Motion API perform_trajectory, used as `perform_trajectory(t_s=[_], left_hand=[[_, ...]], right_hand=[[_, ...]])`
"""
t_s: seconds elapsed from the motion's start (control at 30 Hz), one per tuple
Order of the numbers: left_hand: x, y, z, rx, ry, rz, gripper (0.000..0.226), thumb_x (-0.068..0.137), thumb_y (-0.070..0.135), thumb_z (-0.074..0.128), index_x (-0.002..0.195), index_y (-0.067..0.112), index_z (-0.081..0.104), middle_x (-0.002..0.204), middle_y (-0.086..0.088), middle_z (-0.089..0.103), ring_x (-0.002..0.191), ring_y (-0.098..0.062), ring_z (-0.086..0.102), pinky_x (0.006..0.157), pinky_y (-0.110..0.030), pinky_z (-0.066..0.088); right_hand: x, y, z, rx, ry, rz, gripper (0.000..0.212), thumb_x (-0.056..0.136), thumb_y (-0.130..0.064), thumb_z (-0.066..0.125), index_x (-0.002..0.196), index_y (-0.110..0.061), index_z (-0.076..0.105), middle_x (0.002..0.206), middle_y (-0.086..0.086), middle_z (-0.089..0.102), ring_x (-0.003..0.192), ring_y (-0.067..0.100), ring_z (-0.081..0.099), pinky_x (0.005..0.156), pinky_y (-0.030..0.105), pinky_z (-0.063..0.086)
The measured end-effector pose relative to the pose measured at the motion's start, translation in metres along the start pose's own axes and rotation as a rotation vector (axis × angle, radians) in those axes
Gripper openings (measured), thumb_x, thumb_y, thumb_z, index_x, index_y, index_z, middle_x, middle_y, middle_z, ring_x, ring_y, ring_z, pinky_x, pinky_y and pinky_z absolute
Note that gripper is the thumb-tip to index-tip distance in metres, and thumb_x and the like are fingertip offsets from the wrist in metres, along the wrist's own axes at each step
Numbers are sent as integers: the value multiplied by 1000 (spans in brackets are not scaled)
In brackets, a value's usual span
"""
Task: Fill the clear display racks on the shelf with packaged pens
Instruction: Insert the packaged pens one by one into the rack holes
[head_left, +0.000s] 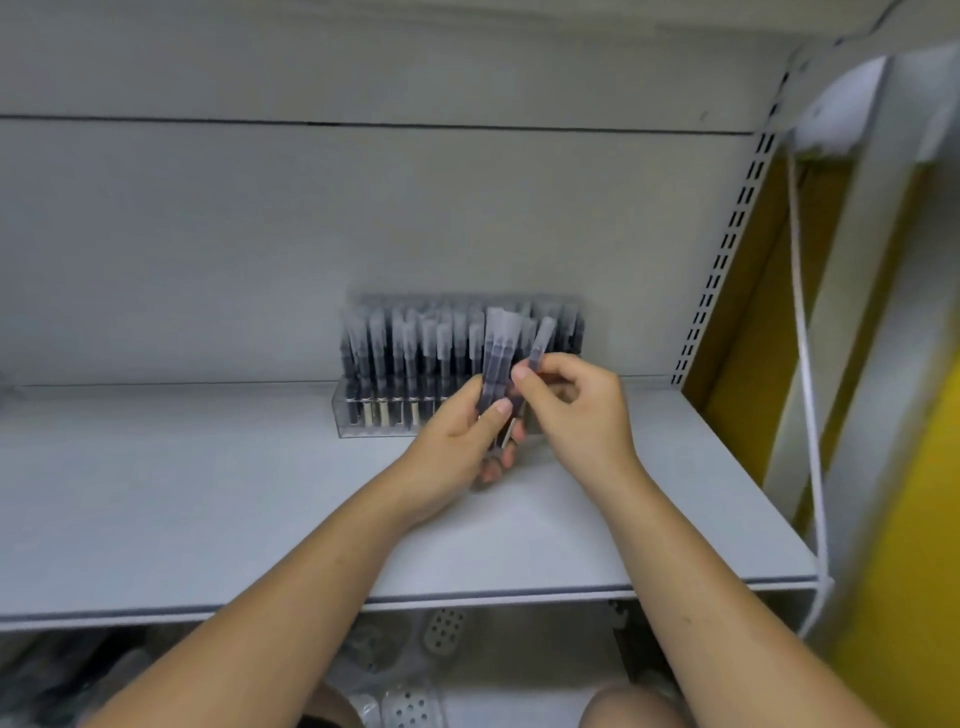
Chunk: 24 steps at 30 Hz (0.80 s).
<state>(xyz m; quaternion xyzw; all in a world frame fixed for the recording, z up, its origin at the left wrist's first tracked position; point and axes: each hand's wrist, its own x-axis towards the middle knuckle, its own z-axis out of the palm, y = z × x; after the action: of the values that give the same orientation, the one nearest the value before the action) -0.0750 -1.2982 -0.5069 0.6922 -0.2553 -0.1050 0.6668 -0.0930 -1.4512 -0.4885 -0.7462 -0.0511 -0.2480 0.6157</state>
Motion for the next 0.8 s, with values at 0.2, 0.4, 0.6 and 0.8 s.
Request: perform_trajectory(t_s=[0.2,0.4,0.6,0.8], left_hand=[[2,-17,-6,-13,65,-52,16,113,19,41,122,14,52,84,-3,58,64,-17,45,50,-25,31],[3,-26,-9,-82,105,-55,21,113,16,39,127,15,55,82,1,51,63,-15,35,51,-25,25],[4,-30,-9,-105,105,-44,25,114,17,38,129,20,58,81,2,49,61,-14,31,51,-26,21],[7,-32,-10,-131,101,-44,25,113,17,39,128,20,59,79,2,49,60,-14,29,50,-26,20]], right_hand=[[16,4,-4,106,196,-47,19,105,-20,60,93,-9,71,80,4,73,59,15,64,60,29,54],[41,13,-10,16,353,-224,23,109,-21,48,119,-10,67,85,0,67,79,16,66,74,36,55],[53,40,-8,-78,384,-235,30,109,-24,49,130,-9,64,117,7,70,111,20,67,97,47,55],[60,50,1,-203,314,-301,20,107,-20,52,117,-12,67,111,6,68,104,14,66,91,28,53]])
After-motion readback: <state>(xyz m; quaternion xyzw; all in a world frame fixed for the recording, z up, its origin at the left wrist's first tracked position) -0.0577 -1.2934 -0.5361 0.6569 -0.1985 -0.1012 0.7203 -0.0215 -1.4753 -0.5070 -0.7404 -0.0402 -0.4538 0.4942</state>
